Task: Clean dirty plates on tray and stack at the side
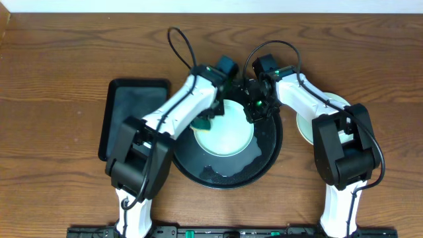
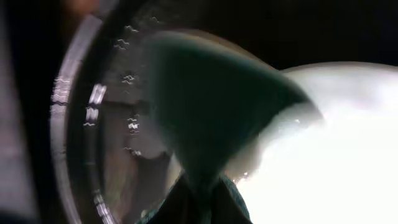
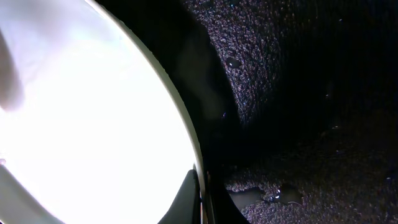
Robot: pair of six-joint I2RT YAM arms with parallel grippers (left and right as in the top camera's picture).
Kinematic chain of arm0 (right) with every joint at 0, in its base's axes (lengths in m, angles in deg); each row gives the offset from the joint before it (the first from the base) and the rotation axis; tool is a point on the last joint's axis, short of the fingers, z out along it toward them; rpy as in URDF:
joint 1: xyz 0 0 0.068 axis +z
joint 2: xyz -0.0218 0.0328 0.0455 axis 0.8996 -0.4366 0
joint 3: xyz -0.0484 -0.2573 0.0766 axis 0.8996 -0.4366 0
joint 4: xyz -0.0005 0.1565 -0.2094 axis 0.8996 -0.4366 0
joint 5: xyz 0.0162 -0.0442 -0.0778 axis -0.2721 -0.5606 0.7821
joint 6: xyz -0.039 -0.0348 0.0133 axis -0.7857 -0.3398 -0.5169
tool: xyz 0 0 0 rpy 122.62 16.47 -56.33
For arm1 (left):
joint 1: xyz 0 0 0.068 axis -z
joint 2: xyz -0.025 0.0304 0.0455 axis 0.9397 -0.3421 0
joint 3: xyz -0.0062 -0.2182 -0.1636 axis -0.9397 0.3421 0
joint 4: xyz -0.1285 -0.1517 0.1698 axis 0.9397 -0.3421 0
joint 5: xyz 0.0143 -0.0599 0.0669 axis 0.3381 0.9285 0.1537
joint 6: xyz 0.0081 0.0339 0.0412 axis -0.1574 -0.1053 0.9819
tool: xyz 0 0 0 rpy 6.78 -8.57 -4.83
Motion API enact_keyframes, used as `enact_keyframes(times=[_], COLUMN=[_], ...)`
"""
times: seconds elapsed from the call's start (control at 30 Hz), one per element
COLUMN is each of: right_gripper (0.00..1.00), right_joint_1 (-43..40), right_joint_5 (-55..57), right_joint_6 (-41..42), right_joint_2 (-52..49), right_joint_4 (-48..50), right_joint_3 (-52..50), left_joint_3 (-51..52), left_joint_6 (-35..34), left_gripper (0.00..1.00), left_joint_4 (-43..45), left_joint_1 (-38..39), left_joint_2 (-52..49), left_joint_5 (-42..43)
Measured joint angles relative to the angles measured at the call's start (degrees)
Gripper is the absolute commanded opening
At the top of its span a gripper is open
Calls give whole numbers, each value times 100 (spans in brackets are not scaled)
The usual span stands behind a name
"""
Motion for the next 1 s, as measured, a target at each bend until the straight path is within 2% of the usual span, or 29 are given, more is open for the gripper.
enact_keyframes(times=[0.17, 0.33, 0.43, 0.47, 0.5, 1.0], right_gripper=[8, 18, 14, 11, 2, 1], right_joint_1=[2, 7, 7, 7, 7, 9], right_joint_5=[9, -20, -50, -46, -24, 238], right_joint_6=[2, 4, -2, -2, -4, 402], right_joint_2=[0, 0, 0, 0, 0, 166], right_joint_4=[2, -26, -105, -142, -179, -555], right_joint_3=[-17, -17, -15, -15, -15, -83], left_joint_3=[-291, -291, -299, -315, -330, -334], left_joint_6=[286, 442, 463, 463, 466, 481], left_gripper=[7, 7, 7, 7, 7, 8], left_joint_4=[-109, -136, -138, -140, -140, -122], left_joint_1=[-195, -273, -415, -483, -551, -953], left_joint_2=[190, 636, 835, 859, 859, 859], left_joint_5=[302, 516, 568, 579, 588, 610])
